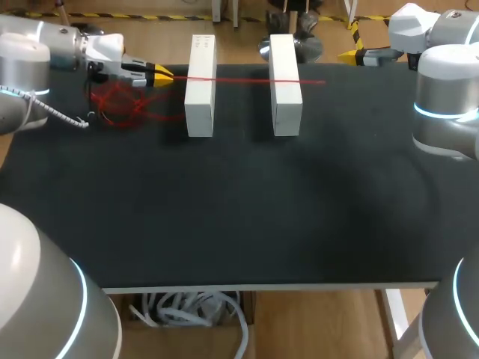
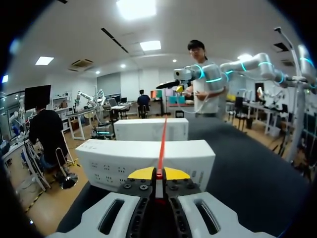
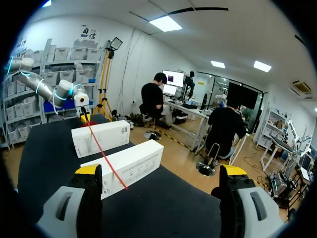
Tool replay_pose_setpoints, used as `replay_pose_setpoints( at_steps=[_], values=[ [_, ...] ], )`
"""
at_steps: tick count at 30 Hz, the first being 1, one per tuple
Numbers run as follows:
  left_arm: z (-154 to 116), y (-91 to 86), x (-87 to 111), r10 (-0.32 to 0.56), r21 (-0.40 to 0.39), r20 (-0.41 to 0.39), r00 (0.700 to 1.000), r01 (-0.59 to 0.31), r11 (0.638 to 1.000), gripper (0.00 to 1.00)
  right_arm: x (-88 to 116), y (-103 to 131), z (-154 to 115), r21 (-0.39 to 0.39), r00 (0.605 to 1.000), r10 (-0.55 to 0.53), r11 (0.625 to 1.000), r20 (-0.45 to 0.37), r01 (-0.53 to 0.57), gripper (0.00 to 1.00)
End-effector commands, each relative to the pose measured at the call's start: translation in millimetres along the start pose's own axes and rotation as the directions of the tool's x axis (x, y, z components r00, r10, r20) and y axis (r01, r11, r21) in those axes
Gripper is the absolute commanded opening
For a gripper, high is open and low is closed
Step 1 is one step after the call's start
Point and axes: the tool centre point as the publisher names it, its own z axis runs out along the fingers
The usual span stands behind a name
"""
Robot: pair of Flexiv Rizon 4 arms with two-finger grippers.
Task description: Grab the tape and strap the tape.
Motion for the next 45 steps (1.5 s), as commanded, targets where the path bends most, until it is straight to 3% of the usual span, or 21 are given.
replay_pose_setpoints(
  at_steps=[1, 7, 17, 23, 32, 45],
  values=[
    [-0.5, -1.4, -6.5, -0.004, 0.013, 0.010, 1.000, 0.004, 1.000, 0.00, 0.0, -0.5, 0.3, -0.002, 1.000, 0.000, 1.000, 0.000, 0.000, 1.00],
    [-0.9, -12.6, -16.1, -0.018, 0.062, 0.062, 0.998, 0.014, 0.998, 0.00, 0.0, -0.5, 0.3, -0.002, 1.000, 0.000, 1.000, 0.000, 0.000, 1.00],
    [-8.6, -48.2, -18.4, -0.018, 0.173, -0.001, 1.000, 0.018, 0.985, 0.00, 0.0, -0.5, 0.3, -0.002, 1.000, 0.000, 1.000, 0.000, 0.000, 1.00],
    [-7.2, -62.5, -20.3, -0.016, 0.207, 0.015, 1.000, 0.013, 0.978, 0.00, 0.0, -0.5, 0.3, -0.002, 1.000, 0.000, 1.000, 0.000, 0.000, 1.00],
    [-8.3, -89.1, -25.5, -0.041, 0.333, -0.003, 0.999, 0.040, 0.942, 0.00, 0.0, -0.5, 0.3, -0.002, 1.000, 0.000, 1.000, 0.000, 0.000, 1.00],
    [-1.4, -117.1, -21.7, -0.042, 0.401, -0.015, 0.999, 0.044, 0.915, 0.00, 0.0, -0.5, 0.3, -0.002, 1.000, 0.000, 1.000, 0.000, 0.000, 1.00]
  ],
)
